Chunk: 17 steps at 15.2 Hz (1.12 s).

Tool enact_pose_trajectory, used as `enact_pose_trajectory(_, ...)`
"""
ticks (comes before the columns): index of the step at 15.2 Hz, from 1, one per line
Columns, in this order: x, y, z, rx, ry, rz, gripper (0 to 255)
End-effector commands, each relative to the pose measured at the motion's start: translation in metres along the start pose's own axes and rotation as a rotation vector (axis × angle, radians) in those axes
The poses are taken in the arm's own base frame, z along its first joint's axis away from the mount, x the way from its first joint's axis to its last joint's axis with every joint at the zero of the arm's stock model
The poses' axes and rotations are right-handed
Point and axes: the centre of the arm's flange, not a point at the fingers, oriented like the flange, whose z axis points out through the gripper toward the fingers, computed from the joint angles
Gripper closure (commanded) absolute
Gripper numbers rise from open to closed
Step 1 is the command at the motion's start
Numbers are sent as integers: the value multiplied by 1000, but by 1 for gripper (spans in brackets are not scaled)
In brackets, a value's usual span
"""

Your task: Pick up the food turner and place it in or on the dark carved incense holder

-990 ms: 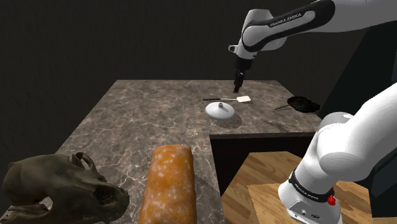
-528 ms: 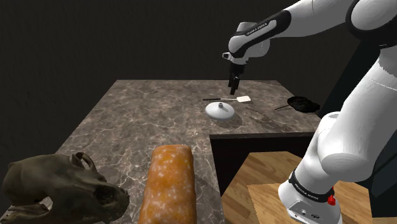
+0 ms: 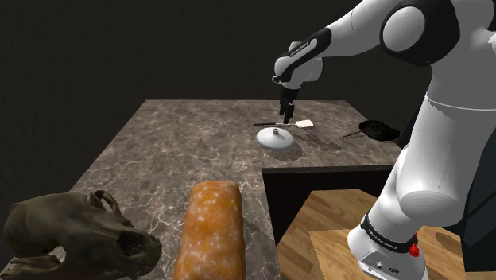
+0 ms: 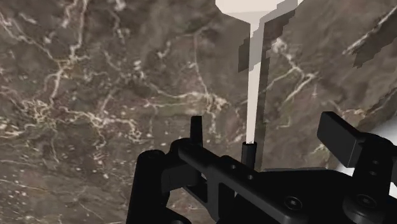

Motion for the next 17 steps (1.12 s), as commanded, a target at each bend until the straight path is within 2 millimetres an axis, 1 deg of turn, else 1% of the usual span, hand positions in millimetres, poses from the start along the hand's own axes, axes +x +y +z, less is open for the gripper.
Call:
enact_pose_trajectory(1,0,0,10,0,0,-1,0)
enact_pose_trajectory(3,0,0,18,0,0,-1,0)
enact_pose_trajectory(11,0,0,18,0,0,-1,0)
enact_pose_trajectory(12,0,0,18,0,0,-1,255)
enact_pose_trajectory(17,0,0,18,0,0,-1,255)
